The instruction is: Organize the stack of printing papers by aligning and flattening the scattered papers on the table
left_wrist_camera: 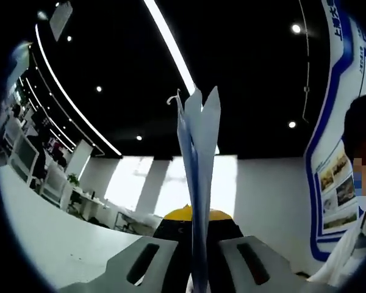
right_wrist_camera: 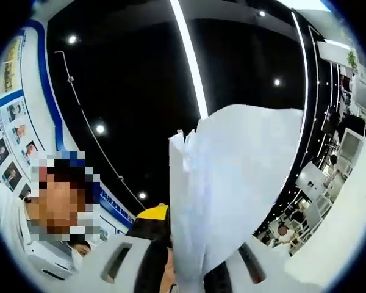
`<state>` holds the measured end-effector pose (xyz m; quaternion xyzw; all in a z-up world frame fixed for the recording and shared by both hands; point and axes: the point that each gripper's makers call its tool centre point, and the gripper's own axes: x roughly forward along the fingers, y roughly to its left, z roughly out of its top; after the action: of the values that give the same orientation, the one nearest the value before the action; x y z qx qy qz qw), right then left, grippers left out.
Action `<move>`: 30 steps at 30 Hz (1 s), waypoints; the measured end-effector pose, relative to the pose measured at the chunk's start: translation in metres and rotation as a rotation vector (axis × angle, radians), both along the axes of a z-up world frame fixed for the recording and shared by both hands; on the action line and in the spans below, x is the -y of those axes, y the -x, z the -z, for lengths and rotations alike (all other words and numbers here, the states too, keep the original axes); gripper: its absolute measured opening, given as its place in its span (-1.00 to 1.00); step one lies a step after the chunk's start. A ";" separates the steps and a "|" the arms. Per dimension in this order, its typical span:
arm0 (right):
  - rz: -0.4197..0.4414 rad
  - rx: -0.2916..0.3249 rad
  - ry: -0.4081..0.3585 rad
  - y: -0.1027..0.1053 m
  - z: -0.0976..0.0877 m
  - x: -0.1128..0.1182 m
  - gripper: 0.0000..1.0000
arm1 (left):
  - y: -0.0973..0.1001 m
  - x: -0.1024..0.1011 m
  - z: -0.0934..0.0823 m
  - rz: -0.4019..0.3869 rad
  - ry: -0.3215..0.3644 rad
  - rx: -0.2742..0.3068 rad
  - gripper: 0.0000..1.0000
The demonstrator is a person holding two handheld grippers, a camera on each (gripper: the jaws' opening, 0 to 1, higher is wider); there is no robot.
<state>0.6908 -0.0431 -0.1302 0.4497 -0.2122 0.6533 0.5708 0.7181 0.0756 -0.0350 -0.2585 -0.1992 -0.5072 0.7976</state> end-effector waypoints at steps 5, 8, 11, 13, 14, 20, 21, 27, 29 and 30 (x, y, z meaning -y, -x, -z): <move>-0.014 -0.033 0.036 -0.001 0.005 -0.005 -1.00 | -0.003 -0.003 0.007 -0.003 0.011 -0.016 -0.89; -0.033 -0.054 0.046 -0.003 0.006 -0.005 -1.00 | -0.003 -0.004 0.011 -0.005 0.010 -0.019 -0.89; -0.030 -0.062 0.051 -0.004 0.007 -0.006 -1.00 | -0.005 -0.006 0.013 -0.008 0.025 -0.022 -0.89; -0.034 -0.068 0.061 -0.005 0.008 -0.007 -1.00 | -0.006 -0.009 0.014 -0.005 0.037 -0.027 -0.89; -0.036 -0.073 0.068 -0.005 0.009 -0.008 -1.00 | -0.006 -0.010 0.016 -0.005 0.037 -0.025 -0.89; -0.051 -0.121 0.136 -0.010 0.016 -0.009 -1.00 | -0.007 -0.012 0.026 -0.021 0.013 -0.038 -0.88; -0.055 -0.122 0.144 -0.009 0.017 -0.008 -1.00 | -0.008 -0.013 0.029 -0.031 0.001 -0.042 -0.88; -0.040 -0.119 0.249 -0.013 0.023 -0.004 -1.00 | -0.011 -0.017 0.055 -0.102 -0.119 -0.043 -0.70; -0.042 -0.126 0.279 -0.015 0.026 -0.002 -1.00 | -0.010 -0.018 0.059 -0.102 -0.132 -0.032 -0.62; -0.037 -0.118 0.306 -0.015 0.029 0.000 -1.00 | -0.009 -0.018 0.063 -0.094 -0.143 -0.037 -0.60</move>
<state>0.7056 -0.0432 -0.1596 0.3989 -0.0678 0.6610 0.6320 0.7272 0.0939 -0.0976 -0.2004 -0.1597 -0.4773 0.8405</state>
